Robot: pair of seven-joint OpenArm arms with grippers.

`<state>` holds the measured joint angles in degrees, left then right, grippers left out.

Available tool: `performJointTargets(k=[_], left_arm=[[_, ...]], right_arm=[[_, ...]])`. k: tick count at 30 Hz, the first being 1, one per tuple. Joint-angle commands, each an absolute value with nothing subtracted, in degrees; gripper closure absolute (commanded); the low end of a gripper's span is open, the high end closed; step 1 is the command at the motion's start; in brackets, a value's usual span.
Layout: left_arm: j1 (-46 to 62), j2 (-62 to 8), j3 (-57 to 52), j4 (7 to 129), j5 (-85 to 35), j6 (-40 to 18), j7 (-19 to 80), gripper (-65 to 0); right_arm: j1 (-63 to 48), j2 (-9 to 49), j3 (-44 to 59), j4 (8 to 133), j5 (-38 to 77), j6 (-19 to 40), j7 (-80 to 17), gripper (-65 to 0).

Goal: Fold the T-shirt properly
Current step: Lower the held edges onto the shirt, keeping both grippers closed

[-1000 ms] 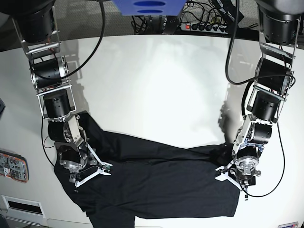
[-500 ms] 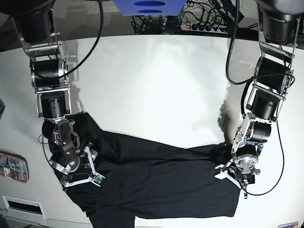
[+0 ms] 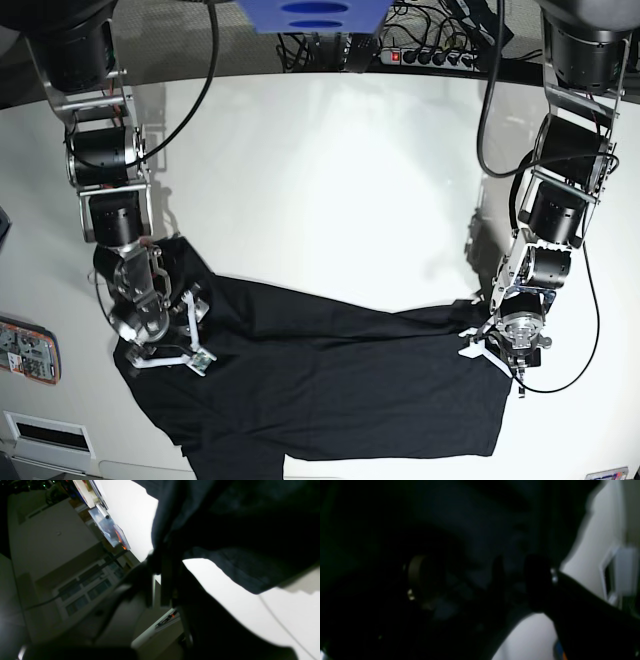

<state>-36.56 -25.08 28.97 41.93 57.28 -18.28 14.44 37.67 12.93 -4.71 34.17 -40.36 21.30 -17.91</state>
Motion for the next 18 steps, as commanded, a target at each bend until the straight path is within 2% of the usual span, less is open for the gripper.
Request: performJointTargets(k=[1, 3, 12, 13, 18], left_arm=[[-38.6, -25.7, 28.6, 42.6, 58.0, -17.4, 15.1, 0.0], [-39.9, -25.8, 28.6, 42.4, 58.0, -17.4, 15.1, 0.0], [-43.8, -24.7, 28.4, 42.3, 58.0, -17.4, 15.2, 0.0], [-43.9, -24.6, 28.4, 42.3, 57.9, -17.3, 15.2, -2.2], [-44.4, -24.3, 28.6, 41.8, 58.0, -17.4, 15.2, -34.7]], right_arm=[[39.6, 13.6, -4.6, 34.9, -42.3, 19.4, -20.2, -50.4], [39.4, 13.6, -4.7, 36.9, -42.3, 17.2, -20.2, -50.4], [39.3, 13.6, -4.7, 49.1, -42.3, 17.2, -20.6, -50.5], [39.3, 13.6, -4.7, 49.5, -42.3, 17.2, -20.6, -50.5], [38.1, 13.6, -4.7, 51.8, -42.3, 17.2, -20.6, -50.5]])
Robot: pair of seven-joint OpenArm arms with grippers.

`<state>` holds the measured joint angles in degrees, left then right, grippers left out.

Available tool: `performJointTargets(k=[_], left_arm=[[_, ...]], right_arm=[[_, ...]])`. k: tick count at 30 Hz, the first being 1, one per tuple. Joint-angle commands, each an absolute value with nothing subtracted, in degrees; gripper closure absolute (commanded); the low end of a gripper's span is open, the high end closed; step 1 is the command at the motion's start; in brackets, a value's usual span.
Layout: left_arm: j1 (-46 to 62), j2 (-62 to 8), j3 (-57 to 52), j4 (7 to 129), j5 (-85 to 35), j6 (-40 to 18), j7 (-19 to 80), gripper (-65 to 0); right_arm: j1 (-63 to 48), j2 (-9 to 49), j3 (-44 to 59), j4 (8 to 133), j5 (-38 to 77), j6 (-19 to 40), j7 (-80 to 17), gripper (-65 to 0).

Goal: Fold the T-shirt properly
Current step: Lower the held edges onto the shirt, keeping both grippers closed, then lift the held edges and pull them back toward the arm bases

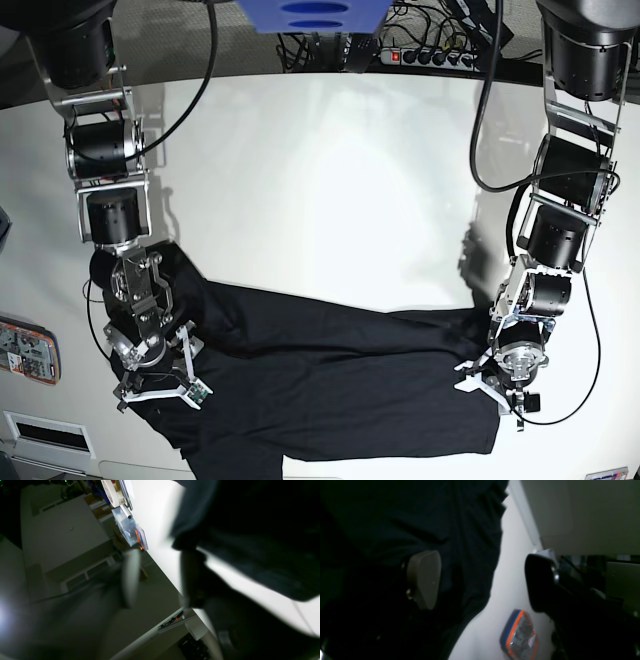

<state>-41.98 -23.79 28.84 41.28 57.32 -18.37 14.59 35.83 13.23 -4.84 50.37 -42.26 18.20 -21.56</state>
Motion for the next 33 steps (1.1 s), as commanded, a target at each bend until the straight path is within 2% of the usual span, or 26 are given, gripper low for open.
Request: performJointTargets(k=[1, 3, 7, 9, 12, 15, 24, 33], left_arm=[[-44.6, -24.1, 28.6, 40.7, 58.0, -17.4, 15.2, -37.3], [-45.5, -23.1, 28.7, 38.7, 58.1, -17.5, 15.2, -38.3], [-47.3, -21.7, 28.7, 34.0, 62.0, -17.5, 15.2, -35.6], [-47.1, -21.4, 28.6, 33.9, 64.1, -17.5, 15.2, -33.6], [-45.3, -21.7, 28.4, 37.7, 63.9, -17.5, 15.2, -31.8], [-39.6, -24.7, 28.4, 44.1, 62.4, -17.5, 15.2, -31.9], [-20.2, -32.9, 28.3, 68.4, 55.4, -17.5, 15.4, -31.9], [-18.4, -33.5, 28.3, 67.7, 55.0, -17.5, 15.4, -31.9]], right_arm=[[37.6, 13.6, -4.7, 52.9, -42.3, 17.2, -20.6, -50.5], [36.1, 13.6, -4.7, 55.4, -42.3, 17.2, -20.6, -50.5], [35.3, 13.6, -4.7, 59.9, -42.3, 17.6, -20.6, -50.5], [34.9, 13.6, -4.7, 62.7, -42.3, 20.4, -20.7, -50.5], [31.1, 13.7, -4.4, 68.1, -42.3, 23.7, -23.3, -50.5], [25.0, 13.8, -4.7, 71.9, -42.3, 23.7, -27.0, -50.5], [14.9, 13.8, -4.4, 75.7, -42.4, 23.7, -27.7, -50.5], [7.8, 13.9, -4.3, 78.4, -42.4, 23.8, -28.5, -50.5]])
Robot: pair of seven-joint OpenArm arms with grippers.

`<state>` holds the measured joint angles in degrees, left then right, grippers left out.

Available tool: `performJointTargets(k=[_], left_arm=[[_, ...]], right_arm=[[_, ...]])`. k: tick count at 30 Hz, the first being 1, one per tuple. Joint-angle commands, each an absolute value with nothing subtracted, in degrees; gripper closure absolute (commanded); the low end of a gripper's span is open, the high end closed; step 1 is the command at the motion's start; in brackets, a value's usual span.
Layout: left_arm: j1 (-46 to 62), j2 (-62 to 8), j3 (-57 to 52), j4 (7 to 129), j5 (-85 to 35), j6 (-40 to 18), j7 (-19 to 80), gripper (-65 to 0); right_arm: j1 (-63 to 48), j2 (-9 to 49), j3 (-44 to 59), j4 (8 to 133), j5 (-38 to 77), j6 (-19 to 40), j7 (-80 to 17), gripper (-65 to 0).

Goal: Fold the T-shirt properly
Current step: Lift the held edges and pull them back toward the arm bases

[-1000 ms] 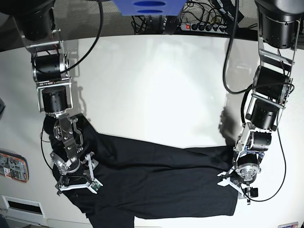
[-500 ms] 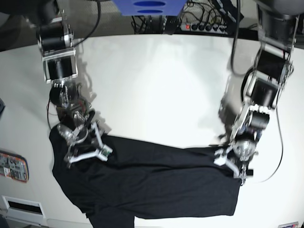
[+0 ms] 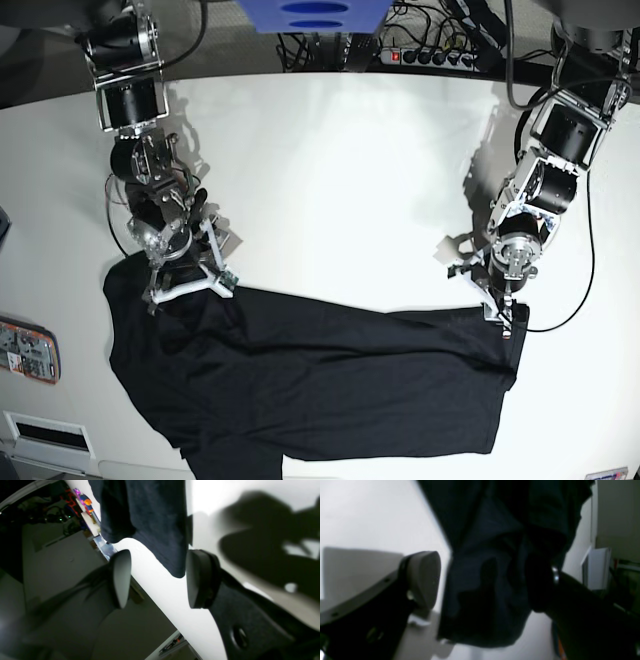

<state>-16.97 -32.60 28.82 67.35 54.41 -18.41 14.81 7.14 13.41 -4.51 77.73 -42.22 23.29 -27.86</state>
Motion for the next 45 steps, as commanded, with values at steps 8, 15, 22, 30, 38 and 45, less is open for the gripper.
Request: performJointTargets(k=[8, 15, 22, 30, 38, 45], left_arm=[[-20.2, -31.6, 28.2, 58.2, 55.0, -17.5, 15.4, -31.9], [-21.8, -29.9, 28.3, 56.2, 54.9, -17.5, 15.3, -31.9], [-26.2, -26.5, 28.6, 46.2, 54.9, -17.5, 15.2, -31.8], [-27.2, -24.3, 28.4, 41.5, 54.9, -17.5, 9.9, -31.7], [-27.6, -24.1, 28.5, 41.5, 55.6, -17.6, 9.9, -4.0], [-27.6, -24.7, 28.3, 41.9, 55.6, -17.5, 9.9, 0.0]], right_arm=[[7.7, 13.9, -4.3, 72.5, -42.4, 23.8, -29.2, -50.3], [10.1, 13.9, -4.7, 66.3, -42.4, 23.8, -29.2, -50.2], [10.9, 14.0, -4.7, 64.7, -42.5, 23.9, -29.2, -50.2], [10.9, 14.6, -4.8, 64.6, -42.8, 24.0, -29.2, -49.1], [10.9, 14.6, -4.8, 64.6, -49.1, 32.0, -29.1, -12.1], [10.8, 14.6, -4.7, 65.2, -49.2, 32.0, -28.9, 0.0]])
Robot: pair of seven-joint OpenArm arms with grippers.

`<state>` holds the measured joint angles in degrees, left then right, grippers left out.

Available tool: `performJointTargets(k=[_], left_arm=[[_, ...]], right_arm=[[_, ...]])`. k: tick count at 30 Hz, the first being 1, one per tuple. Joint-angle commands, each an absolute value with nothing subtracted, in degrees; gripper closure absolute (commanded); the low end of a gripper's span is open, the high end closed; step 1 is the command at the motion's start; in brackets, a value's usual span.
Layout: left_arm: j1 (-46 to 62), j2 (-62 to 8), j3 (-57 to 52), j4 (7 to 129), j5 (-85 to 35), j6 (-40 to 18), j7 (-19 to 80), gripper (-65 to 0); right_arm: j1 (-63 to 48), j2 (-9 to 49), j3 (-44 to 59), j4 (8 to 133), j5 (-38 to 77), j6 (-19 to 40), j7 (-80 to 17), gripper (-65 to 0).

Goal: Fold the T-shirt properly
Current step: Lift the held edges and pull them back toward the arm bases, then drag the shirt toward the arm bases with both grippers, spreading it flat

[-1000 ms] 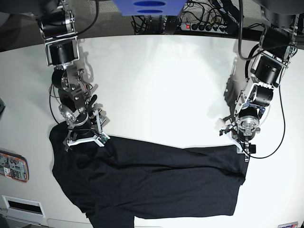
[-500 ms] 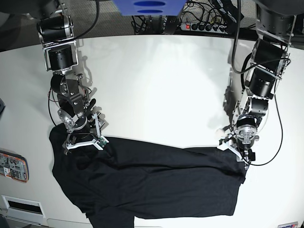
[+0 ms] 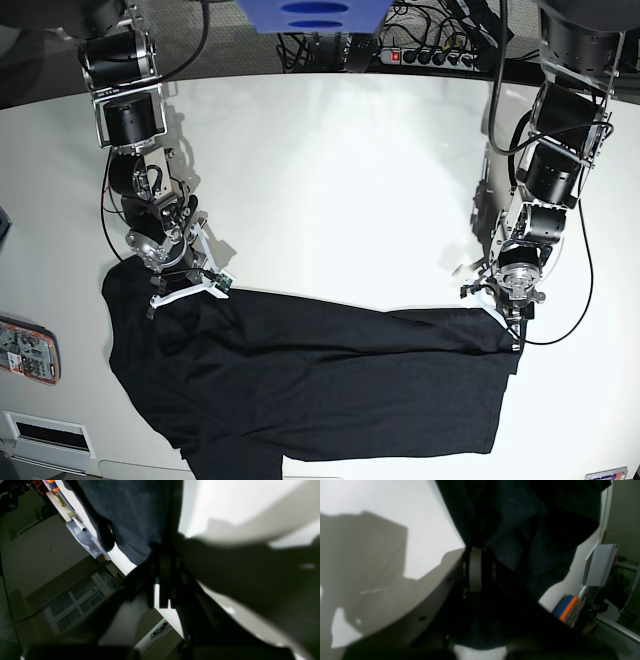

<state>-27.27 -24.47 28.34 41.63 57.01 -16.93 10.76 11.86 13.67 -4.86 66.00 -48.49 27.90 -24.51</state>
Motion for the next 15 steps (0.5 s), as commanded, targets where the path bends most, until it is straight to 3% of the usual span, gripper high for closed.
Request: performJointTargets(k=[1, 9, 15], left_arm=[[-27.6, -24.7, 28.3, 41.9, 55.6, -17.5, 9.9, 0.0], [-21.5, -29.6, 27.2, 54.1, 55.1, -17.5, 10.0, 0.0], [-14.1, -29.8, 15.8, 64.7, 55.6, -17.5, 9.6, 0.0]], right_arm=[[10.7, 14.6, -4.7, 65.2, -49.2, 32.0, -29.0, 0.0], [10.1, 14.6, -4.3, 74.3, -49.3, 32.0, -29.1, 0.0], [4.2, 14.7, -4.2, 80.5, -49.3, 32.0, -29.2, 0.0]])
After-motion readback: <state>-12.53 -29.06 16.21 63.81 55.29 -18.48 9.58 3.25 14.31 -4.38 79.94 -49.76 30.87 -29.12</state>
